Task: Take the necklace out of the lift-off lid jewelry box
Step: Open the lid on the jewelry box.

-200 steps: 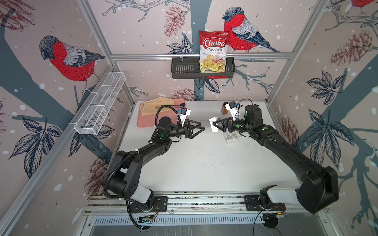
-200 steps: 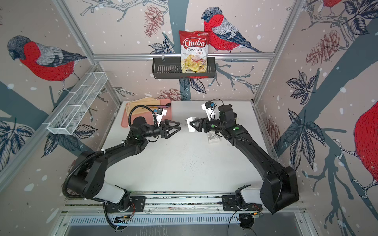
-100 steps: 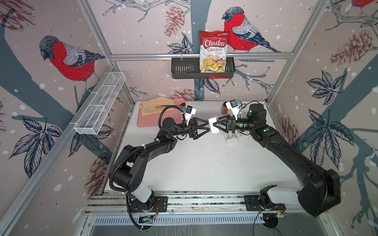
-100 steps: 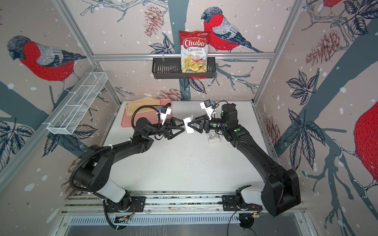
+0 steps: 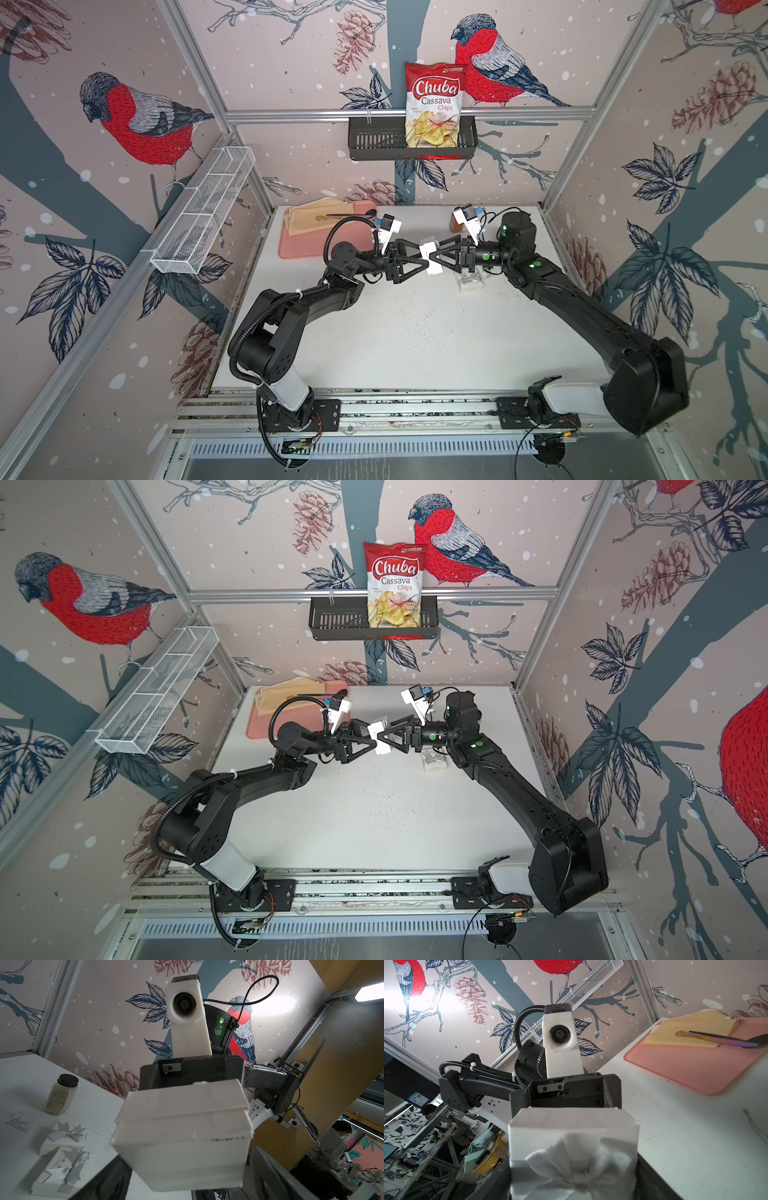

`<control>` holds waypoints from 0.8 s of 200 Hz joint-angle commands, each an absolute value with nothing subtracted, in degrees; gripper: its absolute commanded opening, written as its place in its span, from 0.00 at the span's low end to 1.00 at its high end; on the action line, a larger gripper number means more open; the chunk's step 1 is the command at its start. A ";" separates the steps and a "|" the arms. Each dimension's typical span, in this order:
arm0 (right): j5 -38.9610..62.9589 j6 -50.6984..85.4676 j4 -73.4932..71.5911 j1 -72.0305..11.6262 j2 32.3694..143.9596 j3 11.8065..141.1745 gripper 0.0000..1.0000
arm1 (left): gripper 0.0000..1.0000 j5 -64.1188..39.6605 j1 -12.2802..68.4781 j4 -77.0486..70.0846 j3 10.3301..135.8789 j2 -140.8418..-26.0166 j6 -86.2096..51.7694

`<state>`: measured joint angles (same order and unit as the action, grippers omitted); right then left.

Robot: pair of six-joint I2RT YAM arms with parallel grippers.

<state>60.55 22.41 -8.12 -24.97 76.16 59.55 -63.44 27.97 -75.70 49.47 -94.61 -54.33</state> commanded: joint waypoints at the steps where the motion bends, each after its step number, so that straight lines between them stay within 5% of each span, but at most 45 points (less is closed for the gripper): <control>1: 61.60 22.44 -11.16 -25.06 76.26 59.41 0.76 | 0.88 -64.70 28.00 -79.04 49.48 -94.21 -54.69; 63: 61.20 21.99 -11.25 -24.75 75.85 58.50 0.76 | 0.66 -64.16 28.05 -78.84 49.55 -94.39 -54.67; 160: 62.08 21.89 -12.30 -20.72 73.35 55.43 0.75 | 0.62 -64.07 27.43 -77.40 49.28 -92.56 -53.81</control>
<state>62.50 22.24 -12.16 -21.85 74.19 56.29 -63.37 27.79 -73.34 49.30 -93.71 -54.24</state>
